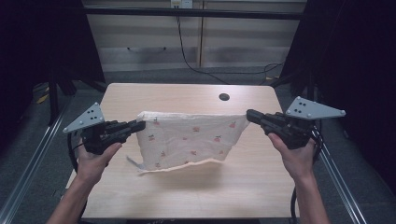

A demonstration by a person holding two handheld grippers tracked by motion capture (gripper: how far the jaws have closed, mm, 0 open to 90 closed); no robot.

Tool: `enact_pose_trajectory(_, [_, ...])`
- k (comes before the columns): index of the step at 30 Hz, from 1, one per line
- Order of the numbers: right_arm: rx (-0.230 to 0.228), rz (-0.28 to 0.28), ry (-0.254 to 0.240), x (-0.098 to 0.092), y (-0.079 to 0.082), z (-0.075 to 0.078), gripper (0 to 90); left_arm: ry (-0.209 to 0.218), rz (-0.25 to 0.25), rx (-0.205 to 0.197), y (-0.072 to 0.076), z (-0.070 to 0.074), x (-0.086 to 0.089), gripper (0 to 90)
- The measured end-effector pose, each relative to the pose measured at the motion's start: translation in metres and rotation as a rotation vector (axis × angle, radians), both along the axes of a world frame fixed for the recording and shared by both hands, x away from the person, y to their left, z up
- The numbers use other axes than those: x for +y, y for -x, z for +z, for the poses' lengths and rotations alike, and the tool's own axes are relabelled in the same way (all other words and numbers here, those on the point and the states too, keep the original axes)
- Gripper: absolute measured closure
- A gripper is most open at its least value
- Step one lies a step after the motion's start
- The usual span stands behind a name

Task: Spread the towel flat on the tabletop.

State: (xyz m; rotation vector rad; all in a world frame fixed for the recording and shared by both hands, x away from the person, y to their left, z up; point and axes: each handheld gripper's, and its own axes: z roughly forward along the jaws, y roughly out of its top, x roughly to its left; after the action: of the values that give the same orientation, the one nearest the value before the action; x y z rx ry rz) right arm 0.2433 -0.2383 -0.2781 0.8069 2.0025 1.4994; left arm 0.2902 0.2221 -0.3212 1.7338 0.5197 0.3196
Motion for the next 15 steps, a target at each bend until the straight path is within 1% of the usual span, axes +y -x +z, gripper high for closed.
enact_pose_trajectory(1, [-0.004, -0.002, -0.002, -0.001, 0.003, 0.002, 88.9, 0.010, -0.005, 0.000, 0.002, 0.002, 0.000, 87.5])
enact_pose_trajectory(2, [-0.009, 0.005, -0.016, -0.001, 0.006, 0.004, 88.9, 0.008, -0.004, -0.001, 0.002, 0.003, 0.001, 87.6])
enact_pose_trajectory(4, [-0.012, 0.002, -0.012, -0.001, 0.006, 0.005, 88.9, -0.007, -0.001, 0.010, -0.002, 0.004, 0.000, 87.5])
enact_pose_trajectory(5, [-0.005, 0.002, -0.013, -0.001, 0.003, 0.003, 88.9, -0.015, -0.001, 0.025, -0.007, 0.001, -0.001, 87.5])
enact_pose_trajectory(6, [0.016, 0.001, -0.007, 0.001, -0.003, -0.002, 88.9, -0.024, 0.008, 0.037, -0.010, -0.002, -0.002, 87.5])
enact_pose_trajectory(7, [0.031, -0.005, 0.002, 0.002, -0.007, -0.006, 88.9, -0.027, 0.010, 0.061, -0.016, -0.009, -0.003, 87.5])
enact_pose_trajectory(8, [0.053, -0.012, 0.015, 0.003, -0.014, -0.015, 88.9, -0.038, 0.010, 0.077, -0.019, -0.016, -0.005, 87.6])
enact_pose_trajectory(9, [0.076, -0.018, 0.012, 0.003, -0.020, -0.023, 88.9, -0.053, 0.016, 0.088, -0.022, -0.021, -0.007, 87.6])
enact_pose_trajectory(10, [0.090, -0.024, 0.013, 0.002, -0.024, -0.029, 88.9, -0.072, 0.023, 0.111, -0.027, -0.032, -0.008, 87.5])
enact_pose_trajectory(11, [0.114, -0.026, 0.004, 0.001, -0.031, -0.039, 88.9, -0.082, 0.030, 0.124, -0.031, -0.038, -0.009, 87.5])
enact_pose_trajectory(12, [0.129, -0.032, 0.001, -0.001, -0.034, -0.046, 89.0, -0.088, 0.037, 0.143, -0.035, -0.046, -0.009, 87.5])
enact_pose_trajectory(13, [0.146, -0.039, 0.004, -0.002, -0.039, -0.054, 89.0, -0.091, 0.038, 0.167, -0.039, -0.055, -0.009, 87.5])
enact_pose_trajectory(14, [0.167, -0.041, 0.002, -0.004, -0.045, -0.063, 89.0, -0.098, 0.037, 0.175, -0.042, -0.059, -0.010, 87.5])
enact_pose_trajectory(15, [0.178, -0.044, 0.001, -0.005, -0.047, -0.068, 88.9, -0.109, 0.041, 0.190, -0.044, -0.065, -0.011, 87.5])
